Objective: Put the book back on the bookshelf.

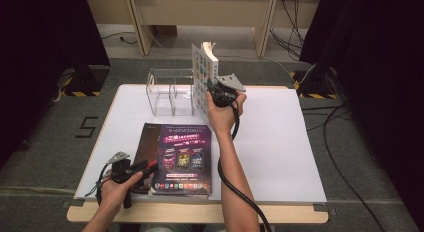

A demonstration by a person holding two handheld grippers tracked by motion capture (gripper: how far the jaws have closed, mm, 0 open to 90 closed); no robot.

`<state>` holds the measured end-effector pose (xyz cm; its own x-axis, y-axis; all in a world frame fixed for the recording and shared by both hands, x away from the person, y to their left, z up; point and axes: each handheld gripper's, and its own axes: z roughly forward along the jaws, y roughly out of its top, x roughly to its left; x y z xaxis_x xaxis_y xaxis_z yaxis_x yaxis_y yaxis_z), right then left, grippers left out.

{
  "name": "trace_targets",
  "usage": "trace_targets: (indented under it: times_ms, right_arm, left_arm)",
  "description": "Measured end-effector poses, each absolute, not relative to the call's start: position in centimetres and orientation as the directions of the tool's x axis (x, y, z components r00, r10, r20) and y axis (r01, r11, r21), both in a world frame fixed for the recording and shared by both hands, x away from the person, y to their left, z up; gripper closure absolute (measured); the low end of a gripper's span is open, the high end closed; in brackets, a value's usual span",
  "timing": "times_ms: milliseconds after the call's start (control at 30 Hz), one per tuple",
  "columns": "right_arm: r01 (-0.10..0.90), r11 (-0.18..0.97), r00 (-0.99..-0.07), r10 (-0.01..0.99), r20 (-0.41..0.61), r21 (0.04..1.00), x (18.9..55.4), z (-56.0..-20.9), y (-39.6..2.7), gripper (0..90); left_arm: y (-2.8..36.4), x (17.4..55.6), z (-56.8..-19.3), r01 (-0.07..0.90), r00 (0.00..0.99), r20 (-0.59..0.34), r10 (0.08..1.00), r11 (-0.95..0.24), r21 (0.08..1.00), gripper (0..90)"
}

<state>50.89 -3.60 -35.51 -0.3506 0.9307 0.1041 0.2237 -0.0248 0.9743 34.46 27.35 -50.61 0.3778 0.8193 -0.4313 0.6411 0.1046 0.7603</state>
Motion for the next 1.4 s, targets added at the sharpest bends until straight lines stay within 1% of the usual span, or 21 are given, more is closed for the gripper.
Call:
trace_targets:
  times_ms: [33,233,500,967,1400]
  right_arm:
    - [0.213,-0.020,-0.352,0.931,0.096,0.977,51.0,-35.5,-3.6,74.1]
    - [0.194,-0.057,-0.346,0.930,0.123,0.979,51.2,-35.0,-3.6,74.2]
    - [0.160,-0.068,-0.341,0.933,0.119,0.985,51.9,-34.0,-3.4,74.2]
    - [0.131,-0.096,-0.327,0.935,0.134,0.987,53.5,-32.8,-2.6,74.1]
    - [0.104,-0.137,-0.295,0.942,0.162,0.985,54.9,-32.0,-2.5,74.1]
  left_arm:
    - [27.3,34.5,-50.6,0.641,0.379,-0.430,0.819,0.103,0.761,37.4]
    - [27.4,34.5,-50.7,0.642,0.376,-0.432,0.820,0.106,0.759,37.5]
    - [27.5,34.6,-50.7,0.641,0.373,-0.438,0.818,0.114,0.759,37.6]
    - [27.7,34.6,-50.7,0.642,0.369,-0.443,0.817,0.121,0.757,37.7]
    - [27.9,34.7,-50.7,0.642,0.366,-0.449,0.815,0.128,0.756,37.8]
